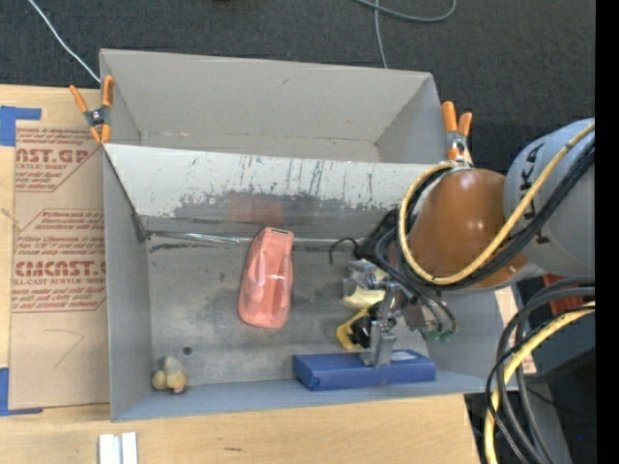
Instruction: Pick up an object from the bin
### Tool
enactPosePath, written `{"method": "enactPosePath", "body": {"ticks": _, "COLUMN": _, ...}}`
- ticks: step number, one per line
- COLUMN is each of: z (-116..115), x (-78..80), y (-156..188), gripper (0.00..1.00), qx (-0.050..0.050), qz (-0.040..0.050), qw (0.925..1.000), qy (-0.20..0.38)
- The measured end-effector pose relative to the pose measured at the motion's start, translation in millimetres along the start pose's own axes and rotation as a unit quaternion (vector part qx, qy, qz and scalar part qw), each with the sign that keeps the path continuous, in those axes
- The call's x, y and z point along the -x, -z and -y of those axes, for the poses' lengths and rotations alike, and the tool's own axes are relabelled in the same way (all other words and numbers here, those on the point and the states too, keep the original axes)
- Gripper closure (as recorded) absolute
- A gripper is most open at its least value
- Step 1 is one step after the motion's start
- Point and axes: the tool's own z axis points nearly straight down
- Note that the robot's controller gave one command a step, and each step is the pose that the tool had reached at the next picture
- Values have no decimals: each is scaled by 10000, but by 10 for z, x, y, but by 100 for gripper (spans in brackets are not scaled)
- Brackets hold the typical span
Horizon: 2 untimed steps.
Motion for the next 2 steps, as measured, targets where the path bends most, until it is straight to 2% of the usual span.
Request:
{"method": "enactPosePath", "body": {"ticks": 1, "z": 185, "x": 95, "y": -508, "gripper": 100, "qx": -14, "qz": 92, "qw": 9922, "qy": 1242}}
{"method": "enactPosePath", "body": {"ticks": 2, "z": 185, "x": 95, "y": -508, "gripper": 100, "qx": -14, "qz": 92, "qw": 9922, "qy": 1242}}
